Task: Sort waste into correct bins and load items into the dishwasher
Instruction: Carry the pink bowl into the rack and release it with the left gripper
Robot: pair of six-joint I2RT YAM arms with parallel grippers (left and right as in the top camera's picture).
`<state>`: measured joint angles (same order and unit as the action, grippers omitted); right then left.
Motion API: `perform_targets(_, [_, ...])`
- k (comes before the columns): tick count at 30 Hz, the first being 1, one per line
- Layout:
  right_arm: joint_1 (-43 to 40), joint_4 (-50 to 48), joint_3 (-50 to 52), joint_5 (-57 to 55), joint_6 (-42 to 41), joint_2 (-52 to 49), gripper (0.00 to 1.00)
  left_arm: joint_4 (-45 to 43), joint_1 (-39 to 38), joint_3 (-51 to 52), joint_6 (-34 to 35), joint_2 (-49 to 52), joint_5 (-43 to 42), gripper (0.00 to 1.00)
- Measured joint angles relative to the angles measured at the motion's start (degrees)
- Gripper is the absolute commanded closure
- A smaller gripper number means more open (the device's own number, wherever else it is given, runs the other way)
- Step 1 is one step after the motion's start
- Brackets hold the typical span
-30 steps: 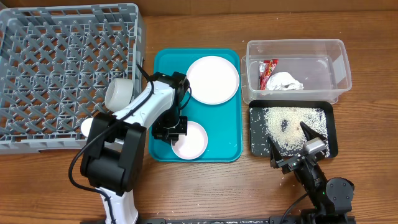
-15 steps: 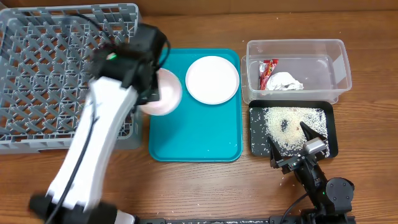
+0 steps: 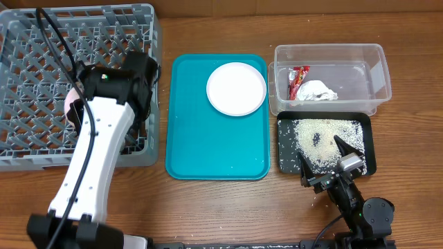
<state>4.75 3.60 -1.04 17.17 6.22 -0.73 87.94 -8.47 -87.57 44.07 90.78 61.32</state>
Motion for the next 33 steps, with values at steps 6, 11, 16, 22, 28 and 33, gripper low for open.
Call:
perform_targets(6, [0.00,0.02,0.00,0.02,0.00,0.00,0.00,-5.18,5.09,2.23,0.98,6.10,2.43,0.96])
perform_targets(11, [-0.02,0.00,0.00,0.02,0.00,0.00,0.00,-11.56,7.43,2.23,-0.44,10.43,2.80,0.96])
perform_targets(16, [-0.02,0.00,0.00,0.00,0.00,0.00,0.00,-15.82,7.98,2.23,-4.02,15.56,2.75,0.96])
perform_targets(22, [0.00,0.02,0.00,0.00,-0.02,0.00,0.00,-17.94,7.76,2.25,-5.51,18.21,3.69,0.96])
perform_targets(28, [-0.02,0.02,0.00,0.00,0.00,0.00,0.00,-16.81,7.76,2.25,-5.57,18.21,4.26,0.96])
perform_targets(33, [0.00,-0.02,0.00,0.02,0.00,0.00,0.00,-16.70,7.82,2.25,-5.70,18.21,4.52,0.94])
